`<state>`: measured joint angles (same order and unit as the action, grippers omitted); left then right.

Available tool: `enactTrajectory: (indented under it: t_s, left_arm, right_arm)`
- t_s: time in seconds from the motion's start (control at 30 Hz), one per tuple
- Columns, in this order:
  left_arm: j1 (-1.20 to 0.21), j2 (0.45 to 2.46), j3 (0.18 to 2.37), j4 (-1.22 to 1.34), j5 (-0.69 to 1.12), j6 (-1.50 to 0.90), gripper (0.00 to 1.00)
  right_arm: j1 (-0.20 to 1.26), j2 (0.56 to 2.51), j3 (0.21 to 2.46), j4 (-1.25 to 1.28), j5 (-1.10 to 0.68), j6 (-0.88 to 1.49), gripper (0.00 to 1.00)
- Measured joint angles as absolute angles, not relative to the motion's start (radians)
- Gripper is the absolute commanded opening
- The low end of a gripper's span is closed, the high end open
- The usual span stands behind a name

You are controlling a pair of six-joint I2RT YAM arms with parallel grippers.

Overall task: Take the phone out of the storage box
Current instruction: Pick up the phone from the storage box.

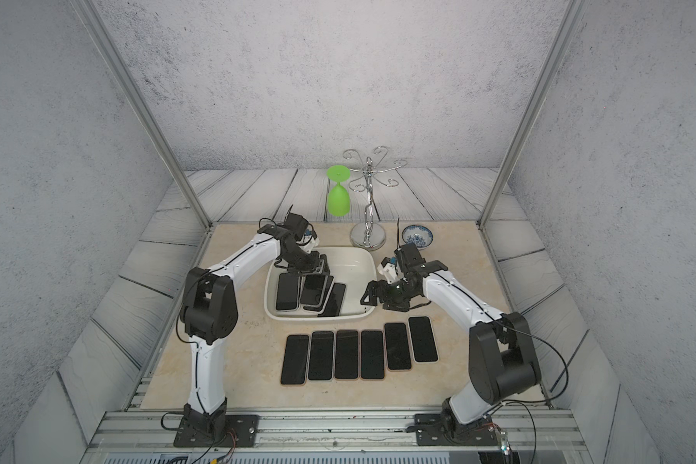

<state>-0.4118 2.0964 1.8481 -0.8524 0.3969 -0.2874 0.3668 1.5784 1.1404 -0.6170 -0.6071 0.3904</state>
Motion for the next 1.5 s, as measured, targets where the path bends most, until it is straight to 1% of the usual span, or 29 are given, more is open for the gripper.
enactTrajectory:
  t_s: [0.13, 0.33, 0.57, 0.63, 0.73, 0.8, 0.83, 0.87, 0.9, 0.93, 0.97, 1.0, 1.03, 1.07, 1.17, 1.27, 1.33, 1.4, 1.5]
  left_arm:
    - [-0.411, 2.041, 1.899, -0.859, 0.430, -0.292, 0.26]
    - [-0.410, 2.027, 1.909, -0.876, 0.459, -0.305, 0.26]
    - [-0.410, 2.025, 1.906, -0.886, 0.473, -0.327, 0.25]
    - [-0.410, 2.017, 1.895, -0.882, 0.480, -0.336, 0.25]
    - [-0.410, 2.000, 1.872, -0.879, 0.483, -0.344, 0.25]
    - [-0.404, 1.990, 1.860, -0.870, 0.485, -0.352, 0.25]
    - [-0.401, 1.984, 1.853, -0.868, 0.488, -0.356, 0.25]
    - [-0.399, 1.979, 1.846, -0.862, 0.490, -0.354, 0.26]
    - [-0.395, 1.977, 1.839, -0.848, 0.493, -0.352, 0.30]
    - [-0.390, 1.978, 1.830, -0.829, 0.513, -0.351, 0.40]
    - [-0.378, 1.976, 1.826, -0.829, 0.553, -0.348, 0.57]
    - [-0.369, 1.969, 1.819, -0.828, 0.584, -0.347, 0.78]
    - [-0.365, 1.964, 1.816, -0.828, 0.606, -0.348, 0.92]
    - [-0.365, 1.961, 1.813, -0.828, 0.632, -0.353, 0.99]
    - [-0.361, 1.953, 1.813, -0.816, 0.681, -0.395, 0.98]
    - [-0.323, 1.948, 1.813, -0.788, 0.678, -0.420, 0.98]
    - [-0.295, 1.947, 1.813, -0.774, 0.673, -0.430, 0.98]
    - [-0.279, 1.945, 1.805, -0.756, 0.666, -0.438, 0.98]
    - [-0.279, 1.934, 1.774, -0.730, 0.662, -0.450, 0.98]
  right_arm:
    - [0.399, 1.630, 1.161, -0.437, -0.656, 0.430, 0.88]
    - [0.444, 1.759, 1.270, -0.244, -0.683, 0.469, 0.85]
    - [0.517, 1.895, 1.382, -0.159, -0.692, 0.493, 0.82]
    - [0.532, 1.932, 1.402, -0.131, -0.699, 0.508, 0.79]
    - [0.548, 1.977, 1.428, -0.100, -0.721, 0.540, 0.63]
    - [0.551, 1.998, 1.444, -0.092, -0.735, 0.554, 0.42]
    - [0.551, 2.006, 1.448, -0.079, -0.744, 0.566, 0.27]
    - [0.552, 2.007, 1.447, -0.067, -0.751, 0.567, 0.16]
    - [0.551, 2.006, 1.443, -0.048, -0.805, 0.572, 0.06]
    - [0.552, 1.992, 1.440, -0.036, -0.831, 0.581, 0.00]
    - [0.552, 1.976, 1.430, -0.037, -0.841, 0.577, 0.00]
    - [0.552, 1.961, 1.420, -0.040, -0.845, 0.573, 0.00]
    - [0.551, 1.940, 1.407, -0.057, -0.839, 0.562, 0.00]
    - [0.551, 1.917, 1.397, -0.081, -0.834, 0.545, 0.00]
    - [0.541, 1.807, 1.337, -0.217, -0.770, 0.492, 0.00]
    - [0.491, 1.661, 1.242, -0.373, -0.735, 0.443, 0.00]
    - [0.411, 1.565, 1.186, -0.470, -0.714, 0.413, 0.00]
    - [0.322, 1.514, 1.155, -0.534, -0.685, 0.385, 0.00]
    - [0.218, 1.529, 1.158, -0.611, -0.610, 0.334, 0.00]
